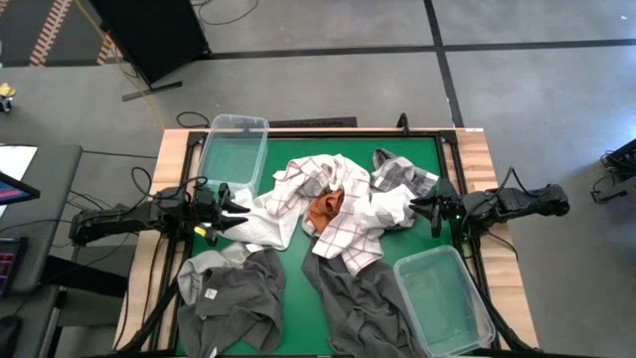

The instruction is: Sort towels by color in basket

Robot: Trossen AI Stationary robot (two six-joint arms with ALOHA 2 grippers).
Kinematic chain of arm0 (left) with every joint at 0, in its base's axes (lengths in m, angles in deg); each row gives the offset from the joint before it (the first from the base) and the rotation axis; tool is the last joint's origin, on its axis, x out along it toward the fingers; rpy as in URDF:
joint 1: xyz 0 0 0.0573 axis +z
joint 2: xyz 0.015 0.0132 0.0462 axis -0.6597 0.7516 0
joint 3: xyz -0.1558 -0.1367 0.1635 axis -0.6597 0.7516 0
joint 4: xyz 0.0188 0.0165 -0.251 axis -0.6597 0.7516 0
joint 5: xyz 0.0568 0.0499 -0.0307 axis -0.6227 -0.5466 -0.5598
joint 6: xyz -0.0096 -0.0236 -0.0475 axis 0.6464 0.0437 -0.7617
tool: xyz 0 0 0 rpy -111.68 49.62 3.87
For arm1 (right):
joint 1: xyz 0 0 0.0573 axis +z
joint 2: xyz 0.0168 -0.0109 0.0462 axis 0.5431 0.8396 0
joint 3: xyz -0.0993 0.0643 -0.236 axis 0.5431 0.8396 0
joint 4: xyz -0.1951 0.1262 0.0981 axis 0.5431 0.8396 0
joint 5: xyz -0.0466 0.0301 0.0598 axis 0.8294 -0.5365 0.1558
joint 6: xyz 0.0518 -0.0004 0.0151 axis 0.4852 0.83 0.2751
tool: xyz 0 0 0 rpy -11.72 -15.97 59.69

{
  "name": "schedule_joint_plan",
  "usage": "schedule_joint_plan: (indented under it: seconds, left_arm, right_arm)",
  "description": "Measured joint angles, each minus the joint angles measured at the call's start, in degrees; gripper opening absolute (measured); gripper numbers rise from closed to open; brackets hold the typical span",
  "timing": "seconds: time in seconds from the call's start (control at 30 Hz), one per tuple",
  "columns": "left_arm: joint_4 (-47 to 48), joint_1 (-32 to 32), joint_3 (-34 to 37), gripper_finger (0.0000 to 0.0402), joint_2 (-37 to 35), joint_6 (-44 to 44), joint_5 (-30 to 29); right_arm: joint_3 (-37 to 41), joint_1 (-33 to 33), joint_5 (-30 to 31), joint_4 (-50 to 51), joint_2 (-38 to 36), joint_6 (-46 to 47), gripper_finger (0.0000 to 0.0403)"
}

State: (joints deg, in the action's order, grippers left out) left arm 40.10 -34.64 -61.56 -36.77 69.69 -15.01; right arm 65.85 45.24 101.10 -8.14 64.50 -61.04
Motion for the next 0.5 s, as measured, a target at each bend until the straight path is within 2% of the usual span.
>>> schedule_joint_plan:
  seconds: [0.3, 0.5]
  left_arm:
    - [0.0, 0.0, 0.0, 0.0116, 0.0, 0.0, 0.0]
    - [0.0, 0.0, 0.0, 0.0116, 0.0, 0.0, 0.0]
  right_arm:
    - [0.0, 0.0, 0.0, 0.0, 0.0, 0.0, 0.0118]
    - [0.0, -0.1, 0.1, -0.2, 0.0, -5.3, 0.0118]
